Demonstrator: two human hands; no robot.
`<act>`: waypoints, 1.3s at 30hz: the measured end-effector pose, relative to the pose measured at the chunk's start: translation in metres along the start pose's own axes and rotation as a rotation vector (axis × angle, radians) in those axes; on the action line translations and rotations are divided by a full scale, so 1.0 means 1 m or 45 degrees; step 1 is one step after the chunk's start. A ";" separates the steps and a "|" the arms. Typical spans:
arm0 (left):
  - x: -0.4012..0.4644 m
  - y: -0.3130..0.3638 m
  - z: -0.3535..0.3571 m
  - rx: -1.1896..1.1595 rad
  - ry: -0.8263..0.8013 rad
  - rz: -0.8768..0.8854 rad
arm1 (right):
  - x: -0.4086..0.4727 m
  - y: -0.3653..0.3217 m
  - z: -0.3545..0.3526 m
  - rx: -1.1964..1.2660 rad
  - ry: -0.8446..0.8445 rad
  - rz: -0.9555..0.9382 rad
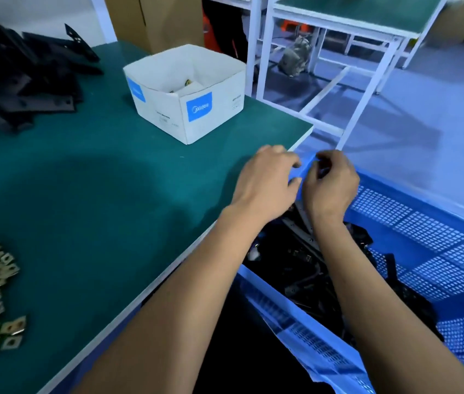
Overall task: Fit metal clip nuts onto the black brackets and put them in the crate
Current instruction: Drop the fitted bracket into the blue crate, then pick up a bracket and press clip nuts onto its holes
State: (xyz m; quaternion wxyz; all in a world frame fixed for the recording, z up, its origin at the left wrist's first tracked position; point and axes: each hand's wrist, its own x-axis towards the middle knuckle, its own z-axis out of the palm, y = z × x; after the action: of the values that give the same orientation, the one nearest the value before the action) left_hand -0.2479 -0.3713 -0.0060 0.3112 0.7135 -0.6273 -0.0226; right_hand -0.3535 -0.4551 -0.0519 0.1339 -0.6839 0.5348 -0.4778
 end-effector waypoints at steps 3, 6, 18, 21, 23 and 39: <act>-0.019 -0.037 -0.060 -0.026 0.274 -0.148 | -0.018 -0.083 0.016 0.247 -0.020 -0.352; -0.053 -0.082 -0.119 0.048 0.476 -0.335 | -0.045 -0.158 0.043 0.415 -0.273 -0.510; -0.288 -0.246 -0.272 0.056 1.123 -1.184 | -0.226 -0.371 0.171 0.217 -1.365 -1.166; -0.311 -0.257 -0.277 -0.125 1.315 -1.218 | -0.248 -0.398 0.198 0.066 -1.339 -1.246; -0.310 -0.262 -0.280 -0.211 1.417 -1.202 | -0.252 -0.410 0.211 -0.021 -1.282 -1.345; -0.296 -0.274 -0.274 -0.349 1.332 -1.218 | -0.242 -0.440 0.227 0.391 -1.189 -0.994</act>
State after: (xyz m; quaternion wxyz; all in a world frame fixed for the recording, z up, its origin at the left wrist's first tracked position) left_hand 0.0464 0.0172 -0.0209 0.6134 0.7821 -0.0066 0.1096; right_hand 0.1002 -0.1487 0.0145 0.2659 -0.9384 0.0560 -0.2137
